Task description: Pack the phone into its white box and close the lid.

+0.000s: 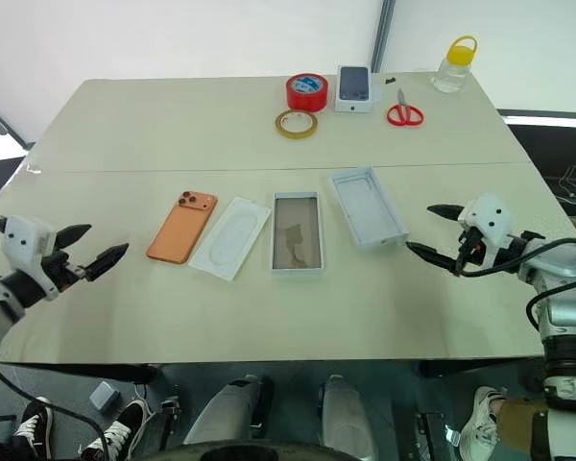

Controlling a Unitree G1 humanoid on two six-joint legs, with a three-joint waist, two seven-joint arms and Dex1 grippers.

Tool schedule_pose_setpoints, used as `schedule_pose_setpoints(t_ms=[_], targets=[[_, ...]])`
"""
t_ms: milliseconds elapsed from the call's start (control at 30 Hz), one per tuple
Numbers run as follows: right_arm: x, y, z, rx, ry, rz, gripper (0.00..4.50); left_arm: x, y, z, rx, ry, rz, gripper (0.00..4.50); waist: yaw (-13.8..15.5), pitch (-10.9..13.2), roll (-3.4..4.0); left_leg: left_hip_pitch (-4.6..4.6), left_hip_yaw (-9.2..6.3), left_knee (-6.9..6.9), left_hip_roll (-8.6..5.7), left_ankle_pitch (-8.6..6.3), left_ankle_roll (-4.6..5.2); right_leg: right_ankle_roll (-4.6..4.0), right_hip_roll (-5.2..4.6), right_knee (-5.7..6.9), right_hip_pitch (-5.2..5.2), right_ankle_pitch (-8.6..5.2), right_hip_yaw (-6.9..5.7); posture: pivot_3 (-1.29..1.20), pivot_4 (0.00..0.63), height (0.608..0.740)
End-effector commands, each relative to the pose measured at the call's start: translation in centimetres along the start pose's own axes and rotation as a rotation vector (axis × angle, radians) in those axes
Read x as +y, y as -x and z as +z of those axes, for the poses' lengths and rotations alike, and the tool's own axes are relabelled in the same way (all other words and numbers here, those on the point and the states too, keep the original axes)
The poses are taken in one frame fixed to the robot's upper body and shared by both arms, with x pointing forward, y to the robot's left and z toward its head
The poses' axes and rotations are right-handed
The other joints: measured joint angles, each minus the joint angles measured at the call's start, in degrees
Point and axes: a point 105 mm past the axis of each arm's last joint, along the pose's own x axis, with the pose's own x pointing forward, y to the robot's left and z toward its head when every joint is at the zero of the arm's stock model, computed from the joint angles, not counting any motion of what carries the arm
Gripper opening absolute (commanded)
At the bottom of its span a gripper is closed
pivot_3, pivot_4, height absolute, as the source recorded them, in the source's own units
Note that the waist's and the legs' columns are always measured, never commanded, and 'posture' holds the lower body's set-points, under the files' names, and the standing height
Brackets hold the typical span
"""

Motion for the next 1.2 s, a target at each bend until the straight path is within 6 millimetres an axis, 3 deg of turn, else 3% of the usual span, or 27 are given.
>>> schedule_pose_setpoints(t_ms=[33, 233, 467, 733, 1200], targets=[[2.3, -2.6, 4.5, -0.113, 0.107, 0.131, 4.43, -1.9, -2.6, 1.6, 0.034, 0.031, -0.057, 4.50, 0.0, 0.0, 0.00, 0.00, -0.01, 0.01, 0.00, 0.00, 0.00, 0.00, 0.00, 0.01, 0.00, 0.00, -0.01, 0.00, 0.150, 0.740], [5.0, -5.8, 7.5, -0.205, 0.143, 0.235, 4.43, -5.4, -6.1, 2.0, 0.112, 0.272, -0.236, 4.50, -0.1, 0.0, -0.03, -0.04, -0.03, 0.05, -0.02, 0.01, -0.01, 0.02, 0.03, 0.03, -0.05, 0.00, -0.02, 0.00, 0.150, 0.740], [4.8, -6.5, 7.5, -0.207, 0.140, 0.214, 4.43, -7.0, -8.5, 2.4, 0.167, 0.375, -0.271, 4.50, 0.1, 0.0, -0.06, -0.07, -0.04, 0.15, -0.02, 0.04, -0.06, 0.02, 0.04, 0.06, -0.06, 0.01, -0.04, 0.00, 0.150, 0.740], [4.8, -6.6, 7.5, -0.212, 0.136, 0.191, 4.43, -8.6, -8.7, 2.0, 0.216, 0.573, -0.365, 4.50, -0.2, 0.0, -0.06, -0.07, -0.04, 0.23, -0.02, 0.05, -0.09, 0.02, 0.06, 0.12, -0.06, 0.00, -0.02, 0.00, 0.150, 0.740], [4.6, -6.8, 8.0, -0.230, 0.153, 0.156, 4.43, -10.6, -10.3, 0.2, 0.384, 0.623, -0.410, 4.50, -0.2, 0.0, -0.03, -0.07, -0.04, 0.34, -0.03, 0.06, -0.10, 0.03, 0.06, 0.11, 0.01, 0.00, -0.03, 0.00, 0.150, 0.740]])
